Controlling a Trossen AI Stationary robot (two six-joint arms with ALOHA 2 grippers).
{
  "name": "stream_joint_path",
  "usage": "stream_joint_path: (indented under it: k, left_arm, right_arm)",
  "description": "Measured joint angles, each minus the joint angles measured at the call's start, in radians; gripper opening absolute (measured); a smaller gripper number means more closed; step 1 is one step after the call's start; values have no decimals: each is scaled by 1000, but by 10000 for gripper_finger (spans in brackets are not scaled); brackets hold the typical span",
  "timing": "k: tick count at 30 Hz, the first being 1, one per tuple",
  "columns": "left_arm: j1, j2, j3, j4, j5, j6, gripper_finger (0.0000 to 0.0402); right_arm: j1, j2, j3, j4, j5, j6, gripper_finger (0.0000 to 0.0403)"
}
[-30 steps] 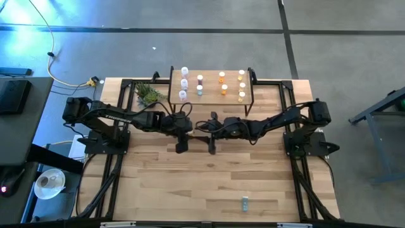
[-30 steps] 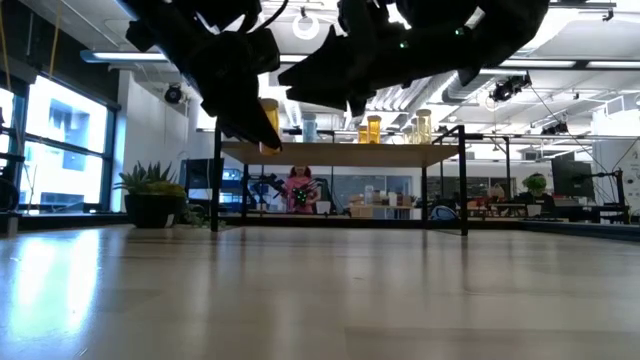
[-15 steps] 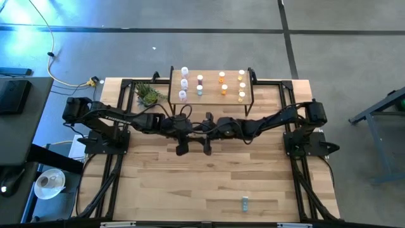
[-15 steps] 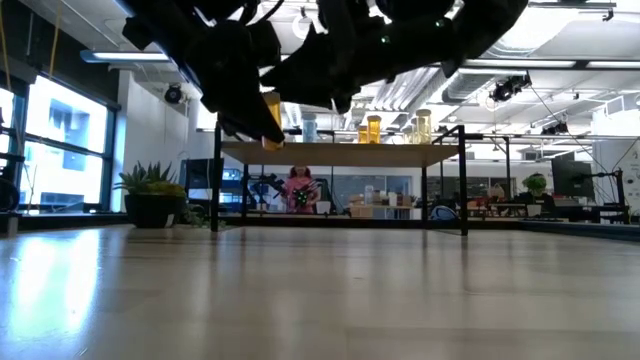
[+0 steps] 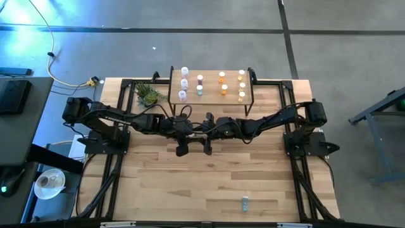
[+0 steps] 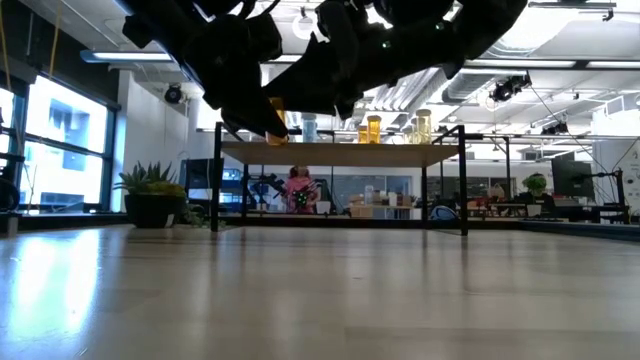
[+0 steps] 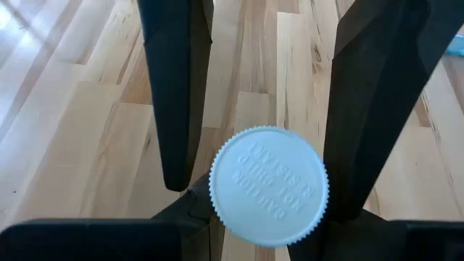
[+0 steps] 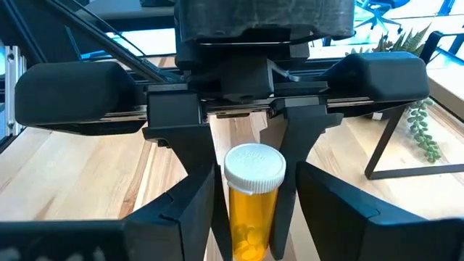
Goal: Pick and place medicine bottles onto shelf by color
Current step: Put the orange pill bottle on the shelf aligned with the orange pill bottles
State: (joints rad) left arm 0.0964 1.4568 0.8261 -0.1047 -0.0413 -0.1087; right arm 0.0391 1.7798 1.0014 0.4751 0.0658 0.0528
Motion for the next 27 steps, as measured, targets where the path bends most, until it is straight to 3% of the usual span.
stream_joint_path:
  k: [4,14,27]
  left_arm:
    - [0,0,0,0,-14,0,91]
    - [0,0,0,3,-45,1,91]
    - [1,0,0,3,-46,1,93]
  right_arm:
    - [0,0,0,1,-8,2,175]
    - [-1,-1,0,-4,-12,44,102]
    - [0,-1,0,-12,-13,43,95]
